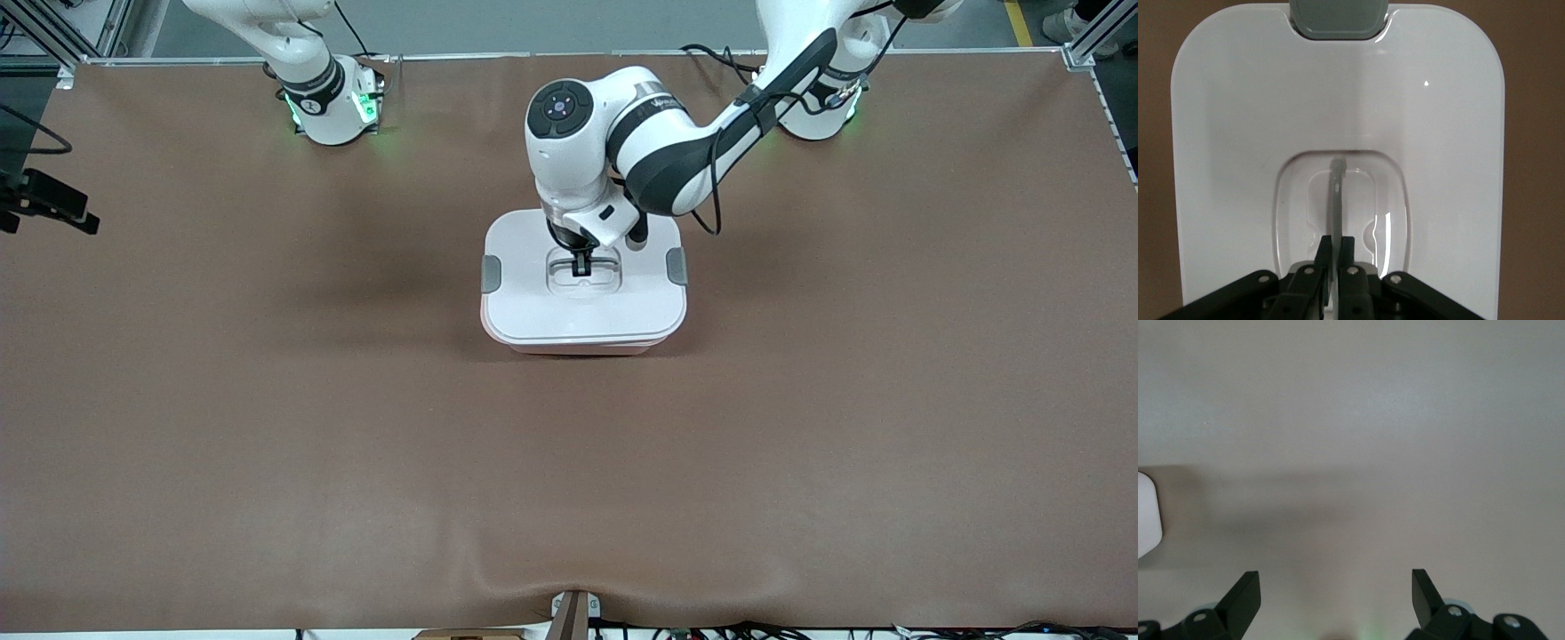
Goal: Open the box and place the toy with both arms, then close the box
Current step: 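Carry the lid back over the box with the left gripper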
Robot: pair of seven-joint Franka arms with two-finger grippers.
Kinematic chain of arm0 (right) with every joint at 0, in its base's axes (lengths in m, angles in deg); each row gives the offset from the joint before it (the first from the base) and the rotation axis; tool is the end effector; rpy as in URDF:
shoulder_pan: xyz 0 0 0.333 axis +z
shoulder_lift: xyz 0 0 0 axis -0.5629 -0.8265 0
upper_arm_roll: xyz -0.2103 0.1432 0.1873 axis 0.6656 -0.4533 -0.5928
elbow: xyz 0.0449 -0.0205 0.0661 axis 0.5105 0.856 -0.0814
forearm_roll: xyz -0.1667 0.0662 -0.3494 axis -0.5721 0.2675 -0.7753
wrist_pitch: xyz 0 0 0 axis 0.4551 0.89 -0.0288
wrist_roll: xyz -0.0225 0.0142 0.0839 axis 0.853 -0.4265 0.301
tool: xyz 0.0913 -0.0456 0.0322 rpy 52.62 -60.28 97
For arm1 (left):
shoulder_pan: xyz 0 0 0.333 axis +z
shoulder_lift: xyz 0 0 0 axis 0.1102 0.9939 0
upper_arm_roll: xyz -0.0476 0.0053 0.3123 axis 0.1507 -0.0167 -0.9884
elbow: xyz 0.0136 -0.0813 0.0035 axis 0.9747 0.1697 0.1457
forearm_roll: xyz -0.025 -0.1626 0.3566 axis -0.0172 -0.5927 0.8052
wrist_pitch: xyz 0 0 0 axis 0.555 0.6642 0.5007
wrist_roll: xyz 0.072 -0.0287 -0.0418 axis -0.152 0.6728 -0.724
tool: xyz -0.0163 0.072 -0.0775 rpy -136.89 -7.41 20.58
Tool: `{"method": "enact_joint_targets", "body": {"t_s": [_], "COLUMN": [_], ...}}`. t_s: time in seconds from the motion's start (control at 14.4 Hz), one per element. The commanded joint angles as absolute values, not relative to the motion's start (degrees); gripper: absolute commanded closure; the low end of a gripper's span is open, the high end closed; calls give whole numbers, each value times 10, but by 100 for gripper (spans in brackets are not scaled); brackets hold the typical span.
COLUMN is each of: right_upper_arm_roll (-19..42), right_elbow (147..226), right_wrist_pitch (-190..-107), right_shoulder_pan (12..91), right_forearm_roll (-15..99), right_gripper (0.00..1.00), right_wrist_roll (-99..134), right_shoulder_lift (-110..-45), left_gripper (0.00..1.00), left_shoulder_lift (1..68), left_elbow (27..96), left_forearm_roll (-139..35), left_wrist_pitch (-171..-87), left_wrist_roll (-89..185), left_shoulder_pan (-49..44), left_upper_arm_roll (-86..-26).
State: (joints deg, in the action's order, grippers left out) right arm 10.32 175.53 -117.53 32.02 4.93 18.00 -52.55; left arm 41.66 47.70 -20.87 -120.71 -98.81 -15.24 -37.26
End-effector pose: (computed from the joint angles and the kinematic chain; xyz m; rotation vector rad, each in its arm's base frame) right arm 0.5346 -0.0635 0.6428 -3.1317 0.0567 0.0724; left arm 0.4442 -0.5258 0.3805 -2.1791 -2.2111 -0.0715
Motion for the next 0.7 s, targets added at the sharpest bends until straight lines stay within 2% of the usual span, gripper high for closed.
{"method": "enact_joint_targets", "body": {"t_s": [0.0,0.14,0.63], "right_upper_arm_roll": [157,174,143], "right_elbow": [1759,1755,1724], "right_wrist_pitch": [-1173,-1173,-1174], "right_shoulder_pan": [371,386,352], "right_forearm_roll": [69,72,72], "right_gripper": [0,0,0], "right_wrist_roll": [201,201,189], "right_shoulder_lift": [-514,-512,-529], "left_gripper": [100,100,100], "left_shoulder_lift": [427,435,441], "left_elbow": [467,467,467], "left_forearm_roll": [-177,-172,-138], "left_wrist_pitch": [-1217,-1218,-1220], "left_wrist_roll": [-1014,-1023,-997], "left_shoulder_pan": [-168,-169,-172], "left_upper_arm_roll": [-377,-377,-376]}}
